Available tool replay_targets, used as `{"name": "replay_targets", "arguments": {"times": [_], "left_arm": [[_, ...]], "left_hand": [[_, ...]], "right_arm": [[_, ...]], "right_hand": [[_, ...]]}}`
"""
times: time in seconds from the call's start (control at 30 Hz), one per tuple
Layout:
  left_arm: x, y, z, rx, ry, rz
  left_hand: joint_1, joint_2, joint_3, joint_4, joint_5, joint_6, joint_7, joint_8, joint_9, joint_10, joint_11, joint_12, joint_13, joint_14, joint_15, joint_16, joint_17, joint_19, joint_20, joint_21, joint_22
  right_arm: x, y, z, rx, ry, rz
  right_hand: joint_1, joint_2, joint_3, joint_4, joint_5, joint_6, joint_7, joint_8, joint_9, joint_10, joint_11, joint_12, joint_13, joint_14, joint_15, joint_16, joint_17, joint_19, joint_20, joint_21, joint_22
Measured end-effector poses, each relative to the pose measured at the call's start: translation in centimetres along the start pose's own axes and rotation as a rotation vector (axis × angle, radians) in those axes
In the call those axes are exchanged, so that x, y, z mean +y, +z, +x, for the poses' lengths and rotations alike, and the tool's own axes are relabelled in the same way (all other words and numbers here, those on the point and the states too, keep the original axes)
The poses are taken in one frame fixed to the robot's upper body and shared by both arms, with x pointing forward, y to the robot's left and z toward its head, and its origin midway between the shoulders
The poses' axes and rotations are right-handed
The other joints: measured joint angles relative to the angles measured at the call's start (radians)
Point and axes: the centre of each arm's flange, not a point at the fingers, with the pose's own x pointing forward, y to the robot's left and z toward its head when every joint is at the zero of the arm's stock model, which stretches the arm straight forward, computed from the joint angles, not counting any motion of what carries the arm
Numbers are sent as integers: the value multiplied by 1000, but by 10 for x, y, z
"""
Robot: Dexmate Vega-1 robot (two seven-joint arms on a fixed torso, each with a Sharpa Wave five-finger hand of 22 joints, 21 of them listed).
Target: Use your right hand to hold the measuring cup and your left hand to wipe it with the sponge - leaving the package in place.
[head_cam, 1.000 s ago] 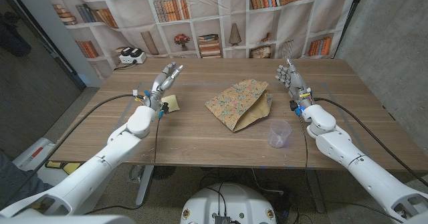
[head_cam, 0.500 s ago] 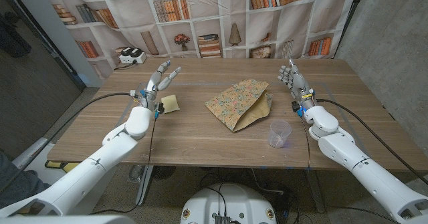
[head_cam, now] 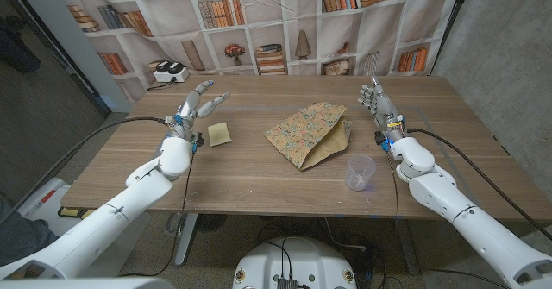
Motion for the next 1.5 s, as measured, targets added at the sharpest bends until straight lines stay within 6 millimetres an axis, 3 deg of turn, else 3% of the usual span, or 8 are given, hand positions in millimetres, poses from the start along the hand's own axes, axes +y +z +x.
{"name": "replay_targets", "arguments": {"times": [0.43, 0.53, 0.67, 0.7, 1.0, 1.03, 1.27, 1.5], "left_arm": [[3, -8, -1, 81, 29, 171], [1, 6, 1, 70, 14, 219], [4, -7, 0, 132, 9, 300], [0, 10, 2, 97, -4, 310], [6, 0, 3, 169, -9, 436], [2, 13, 5, 139, -20, 452], [3, 20, 8, 149, -46, 524], [5, 27, 14, 158, -94, 610]], "left_hand": [[30, -1, -8, -8, 0, 77, -8, 4, 0, 72, -11, 0, 0, 54, -4, 0, 3, -2, 1, -8, 5], [34, 3, -8, -8, 0, 96, -6, 8, 0, 88, -17, 0, 0, 54, -4, -8, 3, -6, -2, -8, 5], [34, 3, -13, -12, 0, 123, -1, 8, 0, 114, -15, 0, 0, 78, -3, -8, 3, 14, -4, -3, 9], [34, 3, -13, -12, 0, 128, -3, 8, 0, 117, -17, 0, 0, 78, -3, -8, 3, 14, -4, -3, 10], [60, 2, -14, -22, 0, 181, -8, 8, -1, 163, -27, -4, 0, 53, -2, -29, 3, -26, 0, -18, 7], [70, -1, -16, -25, 0, 187, -8, 8, -2, 168, -29, -5, 0, 47, -2, -29, 3, -31, -2, -18, 7], [79, -3, -19, -33, 8, 234, -15, 15, -3, 212, -40, -8, 0, 59, -2, -29, 2, -35, 2, -18, 7], [87, -12, -32, -31, 7, 272, -38, 15, -3, 234, -16, -13, 0, 66, -2, -29, 3, -35, 2, -18, 7]], "right_arm": [[5, 3, -5, -13, 1, 9], [2, 7, -9, -21, -8, 6], [-1, 12, -12, -29, -8, 2], [-2, 12, -12, -28, -17, 3], [-7, 18, -16, -32, -20, -4], [-8, 17, -16, -21, -27, 0], [-9, 17, -16, -16, -31, 2], [-10, 16, -15, -14, -38, 7]], "right_hand": [[0, 0, 0, 0, 0, 3, 3, 0, 0, 0, 0, 0, 0, 5, 5, 0, 0, 7, 7, -5, 0], [0, 0, 0, 0, 0, 3, 3, 0, 0, 4, 4, 0, 0, 5, 5, 0, 0, 7, 7, -5, 0], [0, 0, -4, 4, 0, 3, 3, 0, 0, 6, 2, 0, 0, 10, 1, 0, 0, 7, 7, -5, 0], [0, 0, -4, 4, 0, 5, 1, 0, 0, 7, 0, 0, 0, 10, 1, 0, 0, 7, 7, -5, 0], [0, 0, -4, 4, 0, 9, -2, 0, 0, 7, 0, 0, 0, 15, 6, 0, 0, 13, 2, -11, 0], [0, 0, -4, 4, 0, 9, -2, 0, 0, 7, 0, 0, 0, 15, 6, 0, 0, 13, 2, -11, 0], [0, 0, -4, 4, 0, 9, -2, 0, 0, 11, 4, 0, 0, 18, 3, 0, 0, 12, 2, -15, 0], [0, 0, -10, -1, 0, 16, 1, 0, 0, 10, 4, 0, 0, 18, 3, 0, 0, 12, 2, -19, 0]]}}
